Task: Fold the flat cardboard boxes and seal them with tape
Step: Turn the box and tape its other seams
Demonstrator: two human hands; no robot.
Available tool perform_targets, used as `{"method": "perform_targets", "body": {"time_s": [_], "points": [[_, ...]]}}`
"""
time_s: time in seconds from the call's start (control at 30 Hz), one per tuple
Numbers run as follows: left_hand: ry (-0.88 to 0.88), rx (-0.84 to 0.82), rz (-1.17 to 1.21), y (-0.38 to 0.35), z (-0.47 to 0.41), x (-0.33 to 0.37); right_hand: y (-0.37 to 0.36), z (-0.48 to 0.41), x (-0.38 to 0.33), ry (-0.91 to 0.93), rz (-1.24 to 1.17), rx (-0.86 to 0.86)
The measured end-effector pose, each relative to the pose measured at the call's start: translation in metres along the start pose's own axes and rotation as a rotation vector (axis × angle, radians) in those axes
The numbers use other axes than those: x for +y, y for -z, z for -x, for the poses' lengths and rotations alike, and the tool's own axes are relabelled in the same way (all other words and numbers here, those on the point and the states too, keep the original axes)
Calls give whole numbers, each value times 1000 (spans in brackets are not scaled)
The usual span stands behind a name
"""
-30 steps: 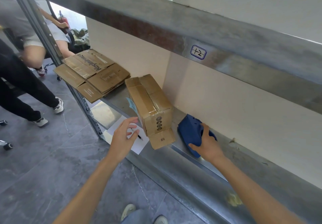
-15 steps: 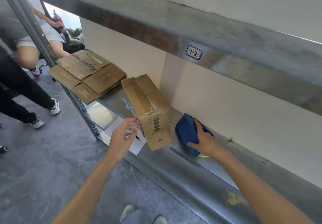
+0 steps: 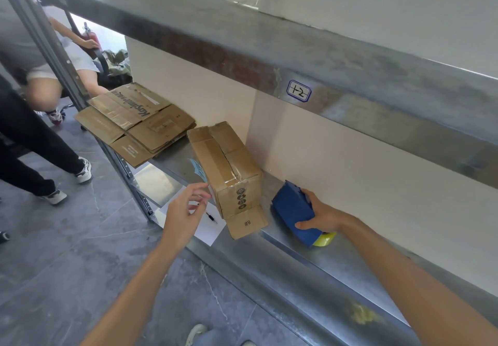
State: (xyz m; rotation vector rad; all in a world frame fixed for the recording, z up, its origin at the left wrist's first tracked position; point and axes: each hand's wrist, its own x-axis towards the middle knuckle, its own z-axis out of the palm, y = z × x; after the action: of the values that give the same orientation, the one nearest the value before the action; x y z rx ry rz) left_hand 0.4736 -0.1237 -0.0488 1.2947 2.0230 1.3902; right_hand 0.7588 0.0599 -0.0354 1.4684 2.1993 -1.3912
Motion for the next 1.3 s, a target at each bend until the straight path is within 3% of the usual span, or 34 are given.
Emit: {"method": "perform_targets", "body": {"time_s": [0.23, 0.43, 0.6, 0.8, 1.0, 1.3], "points": [[-7, 22, 17, 5, -4, 7, -10, -1, 6, 22, -95, 84], [-79, 30, 29, 10, -10, 18, -12, 13, 5, 131, 71, 259], [-253, 21, 23, 9, -26, 50, 17, 42, -18, 274, 238, 365], [-332, -189, 48, -2, -48, 93, 33, 65, -50, 530, 257, 349], [-251, -509, 131, -6, -55, 108, 21, 67, -64, 577, 348, 298], [-137, -419, 234, 8, -45, 96, 9, 58, -69, 579, 354, 198]]}}
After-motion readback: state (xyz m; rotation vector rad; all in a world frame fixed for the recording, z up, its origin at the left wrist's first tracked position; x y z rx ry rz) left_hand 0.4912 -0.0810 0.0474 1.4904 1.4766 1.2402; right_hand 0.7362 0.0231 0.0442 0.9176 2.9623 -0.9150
